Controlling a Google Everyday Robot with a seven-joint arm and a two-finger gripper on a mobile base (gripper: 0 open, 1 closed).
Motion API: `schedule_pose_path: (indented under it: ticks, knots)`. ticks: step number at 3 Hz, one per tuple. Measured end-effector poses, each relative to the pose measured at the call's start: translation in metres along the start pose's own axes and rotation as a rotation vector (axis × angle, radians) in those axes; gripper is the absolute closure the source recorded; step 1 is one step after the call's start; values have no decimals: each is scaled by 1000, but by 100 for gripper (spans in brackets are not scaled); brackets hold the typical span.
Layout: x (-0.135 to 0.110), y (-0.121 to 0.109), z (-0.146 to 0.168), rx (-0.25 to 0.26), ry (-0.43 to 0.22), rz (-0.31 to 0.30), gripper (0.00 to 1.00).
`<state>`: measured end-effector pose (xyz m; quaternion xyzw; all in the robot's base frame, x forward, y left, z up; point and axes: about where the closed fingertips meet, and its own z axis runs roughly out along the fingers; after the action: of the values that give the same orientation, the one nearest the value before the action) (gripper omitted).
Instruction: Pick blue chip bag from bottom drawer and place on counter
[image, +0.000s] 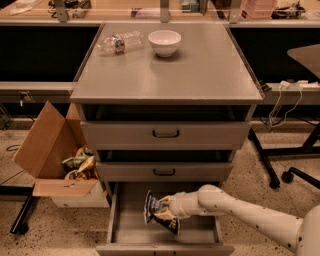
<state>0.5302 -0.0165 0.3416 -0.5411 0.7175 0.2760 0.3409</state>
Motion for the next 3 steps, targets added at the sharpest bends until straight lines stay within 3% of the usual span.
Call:
schedule_pose_path:
  ticks: [1, 2, 3]
  knots:
    - [-16, 0, -10, 16, -4, -19, 100]
    - [-60, 0, -57, 74, -26, -75, 100]
    - [-150, -4, -126, 149, -29, -192, 100]
